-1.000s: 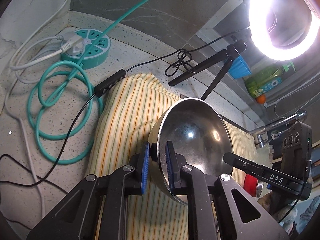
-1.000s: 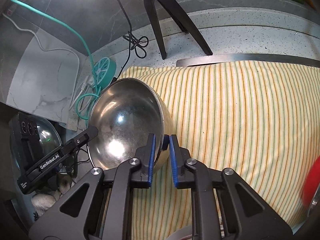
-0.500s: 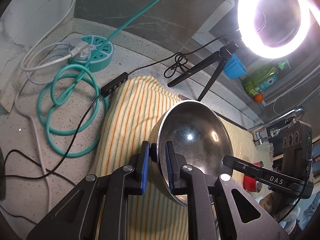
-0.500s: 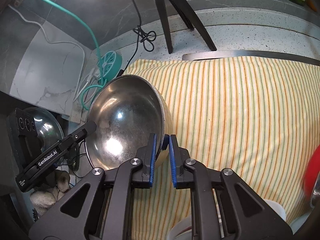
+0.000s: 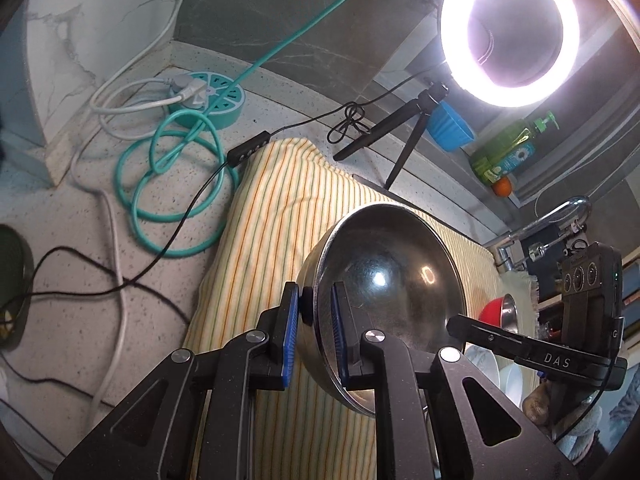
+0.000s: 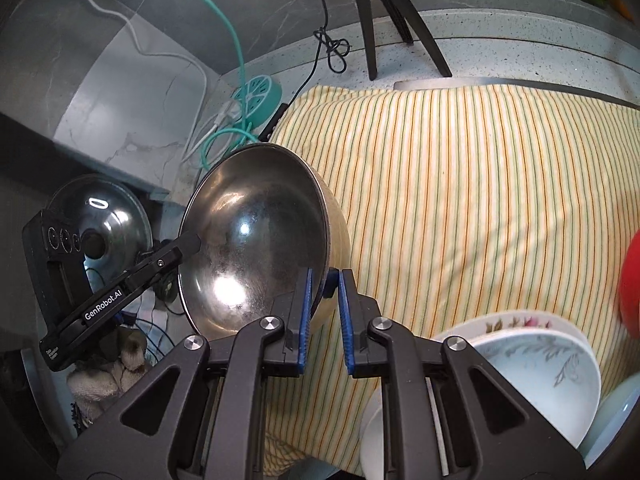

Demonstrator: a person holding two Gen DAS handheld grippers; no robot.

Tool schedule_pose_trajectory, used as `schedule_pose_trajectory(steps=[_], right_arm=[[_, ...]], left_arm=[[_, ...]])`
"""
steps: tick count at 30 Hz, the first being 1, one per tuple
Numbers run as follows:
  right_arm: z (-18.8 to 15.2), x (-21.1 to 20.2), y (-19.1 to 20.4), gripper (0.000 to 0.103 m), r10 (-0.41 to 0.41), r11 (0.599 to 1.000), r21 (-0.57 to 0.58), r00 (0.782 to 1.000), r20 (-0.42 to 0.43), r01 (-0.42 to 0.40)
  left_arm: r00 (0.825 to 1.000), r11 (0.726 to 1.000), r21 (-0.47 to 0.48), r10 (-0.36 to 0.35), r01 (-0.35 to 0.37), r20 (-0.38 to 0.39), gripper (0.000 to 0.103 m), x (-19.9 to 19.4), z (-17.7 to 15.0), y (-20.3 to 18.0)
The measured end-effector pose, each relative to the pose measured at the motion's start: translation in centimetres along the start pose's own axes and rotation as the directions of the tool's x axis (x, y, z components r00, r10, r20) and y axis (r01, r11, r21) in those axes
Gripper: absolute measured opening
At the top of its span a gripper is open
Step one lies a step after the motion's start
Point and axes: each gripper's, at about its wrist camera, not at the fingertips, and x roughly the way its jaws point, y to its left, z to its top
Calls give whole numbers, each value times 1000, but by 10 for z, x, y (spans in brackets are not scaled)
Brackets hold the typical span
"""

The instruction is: Organize plates and bowls

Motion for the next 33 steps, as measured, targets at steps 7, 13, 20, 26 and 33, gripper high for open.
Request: schedule_pose_trajectory(steps=[7, 13, 20, 26, 33], right_arm=[[-31, -5, 7, 14, 16, 1000, -20, 999, -30, -16], [-60, -5, 12, 14, 13, 999, -38, 998, -63, -16], [-83, -5, 11, 14, 21, 999, -41, 996, -90, -25], [-95, -6, 9, 14, 24, 999, -45, 994, -103, -29], [-106, -2, 6, 15, 27, 999, -40, 991, -130, -33]], left_arm=[[1000, 1000, -9, 0, 0, -11, 14, -18, -31, 5], [1000, 1000, -19, 10, -11, -22, 14, -27, -54, 9], [999, 999, -31, 18, -19, -46, 14, -32, -76, 13], [998, 999, -44, 19, -22, -59, 14, -33, -88, 15], [997, 998, -46, 26, -30, -75, 14, -32, -96, 15]])
